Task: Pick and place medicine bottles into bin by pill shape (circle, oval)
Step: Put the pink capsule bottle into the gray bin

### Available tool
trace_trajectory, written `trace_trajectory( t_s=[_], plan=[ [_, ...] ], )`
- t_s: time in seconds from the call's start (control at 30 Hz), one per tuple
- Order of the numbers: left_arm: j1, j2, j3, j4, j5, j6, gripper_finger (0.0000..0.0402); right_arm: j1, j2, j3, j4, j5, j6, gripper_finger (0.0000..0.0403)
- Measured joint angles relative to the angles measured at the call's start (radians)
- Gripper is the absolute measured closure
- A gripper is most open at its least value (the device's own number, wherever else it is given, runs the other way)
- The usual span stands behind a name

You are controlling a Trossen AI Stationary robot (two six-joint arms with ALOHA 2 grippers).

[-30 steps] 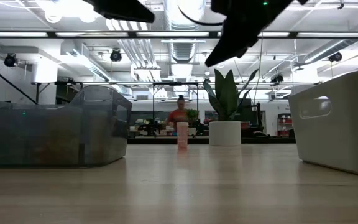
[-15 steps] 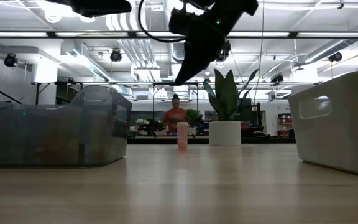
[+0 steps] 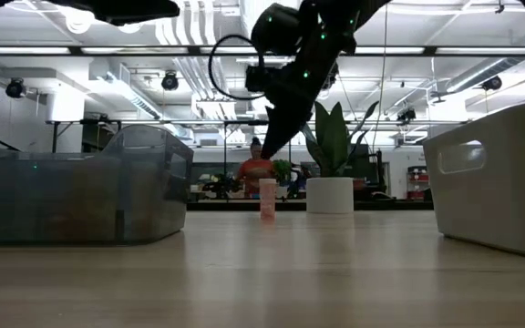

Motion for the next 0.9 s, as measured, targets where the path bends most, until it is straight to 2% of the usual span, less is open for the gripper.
trace_trajectory(
  t_s=[0.2,0.37,0.63,0.9],
  plan=[
    [0.0,0.001,0.001,-0.002,0.0,0.004,0.0272,-0.011,0.033,-0.002,0.0,-0.003,0.0,0.0163],
    [0.0,0.003,0.001,-0.001,0.0,0.01,0.0272,-0.018,0.058,-0.002,0.007,0.0,0.0,0.0138],
    [0.0,0.003,0.001,0.007,0.0,0.011,0.0272,-0.017,0.1,-0.004,0.033,0.0,-0.01,0.0151],
    [0.0,0.003,0.001,0.009,0.0,0.019,0.0272,-0.017,0.105,-0.005,0.037,0.0,-0.011,0.02]
  ],
)
